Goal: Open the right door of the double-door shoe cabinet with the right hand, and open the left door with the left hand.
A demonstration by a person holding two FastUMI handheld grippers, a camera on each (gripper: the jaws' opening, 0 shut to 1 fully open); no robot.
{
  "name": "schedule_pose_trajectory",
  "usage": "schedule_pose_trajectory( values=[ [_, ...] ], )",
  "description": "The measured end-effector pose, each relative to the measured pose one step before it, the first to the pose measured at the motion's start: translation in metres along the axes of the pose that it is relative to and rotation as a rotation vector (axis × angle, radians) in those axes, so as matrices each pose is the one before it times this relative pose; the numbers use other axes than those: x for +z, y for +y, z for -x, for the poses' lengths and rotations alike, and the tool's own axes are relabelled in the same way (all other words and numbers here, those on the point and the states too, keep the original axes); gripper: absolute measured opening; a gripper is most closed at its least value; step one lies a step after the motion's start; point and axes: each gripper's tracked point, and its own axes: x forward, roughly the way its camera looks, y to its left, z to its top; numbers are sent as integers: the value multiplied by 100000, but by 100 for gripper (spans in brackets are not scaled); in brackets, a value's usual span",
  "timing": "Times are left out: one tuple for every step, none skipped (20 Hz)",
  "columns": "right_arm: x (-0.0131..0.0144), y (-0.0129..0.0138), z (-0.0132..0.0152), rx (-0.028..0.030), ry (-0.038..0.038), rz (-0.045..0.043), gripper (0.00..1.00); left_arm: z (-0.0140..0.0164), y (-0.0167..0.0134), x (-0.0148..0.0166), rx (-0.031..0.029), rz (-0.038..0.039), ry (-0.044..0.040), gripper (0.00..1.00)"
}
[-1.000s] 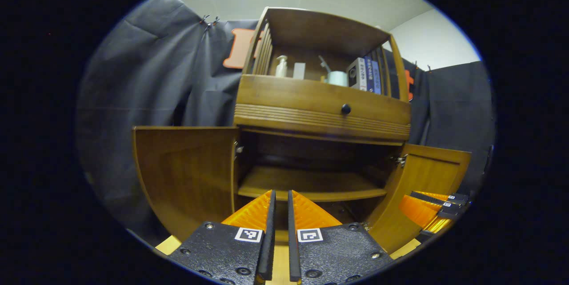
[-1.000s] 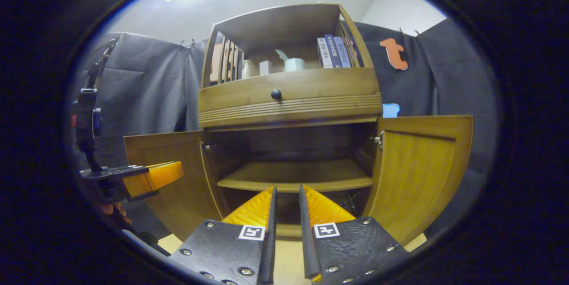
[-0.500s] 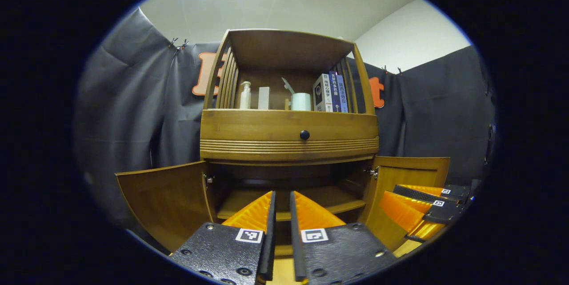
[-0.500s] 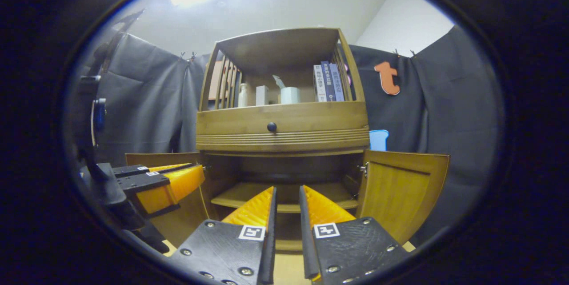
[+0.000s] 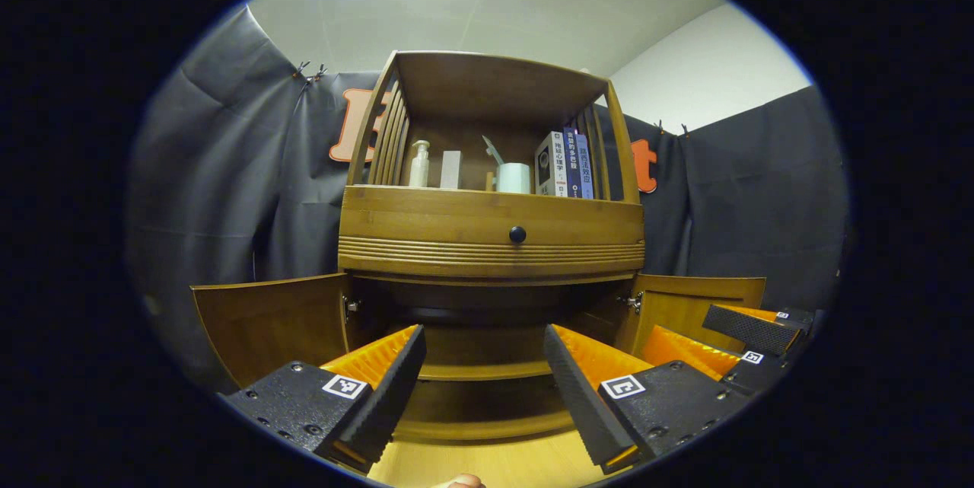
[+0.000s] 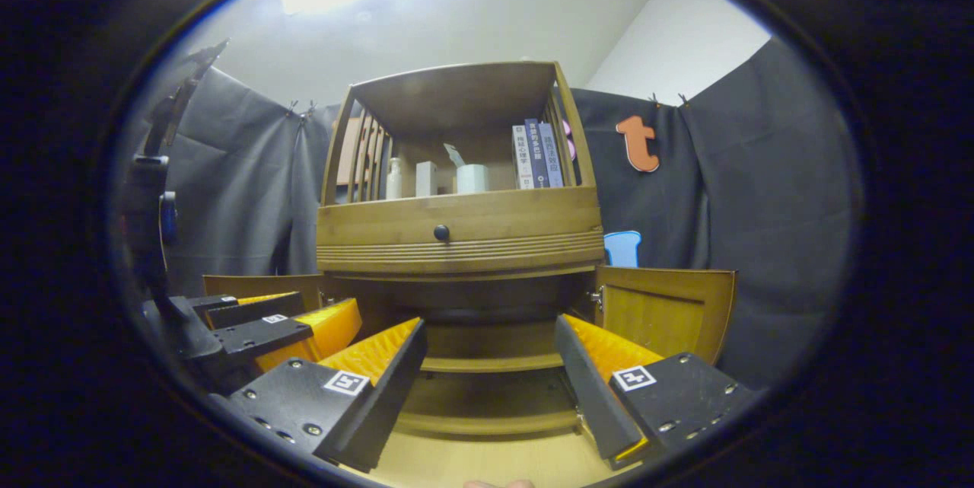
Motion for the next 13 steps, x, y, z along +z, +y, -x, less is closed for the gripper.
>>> schedule_pose_trajectory(
  values=[
    [87,49,197,-18,-242,259,100,-24,-144,-115,-506,387,267,92],
    [44,22,64,-197,-78,345,100,65,-40,-130,-504,470,322,92],
    [79,-101,123,-301,-366,382,97,28,-151,-3,-569,388,53,92],
    [87,-4,49,-409,-94,396,100,-2,-244,-59,-710,172,227,92],
    [50,-2,182,-321,-219,325,96,-38,-94,-43,-447,-13,182,92],
    [25,34,46,-326,60,202,97,-43,-91,-23,-655,-18,-121,92],
    [-92,-191,184,-388,244,144,97,-14,-212,-84,-737,-13,124,92],
    [-24,-137,113,-773,348,197,96,-48,-101,-158,-908,165,402,92],
    [-49,-381,120,-1281,183,291,100,-56,-305,-232,-1111,257,299,92],
    [-4,-371,149,-1864,9,163,97,-105,-357,-227,-1569,277,644,92],
    [90,-534,359,-1964,-86,-201,97,-103,-317,-245,-1601,225,646,92],
    [111,-514,279,-1959,-244,-476,100,-73,-403,-183,-1780,56,589,92],
    [-33,-486,311,-1872,-157,-589,97,-144,-498,-160,-1798,-64,591,92]
  ],
)
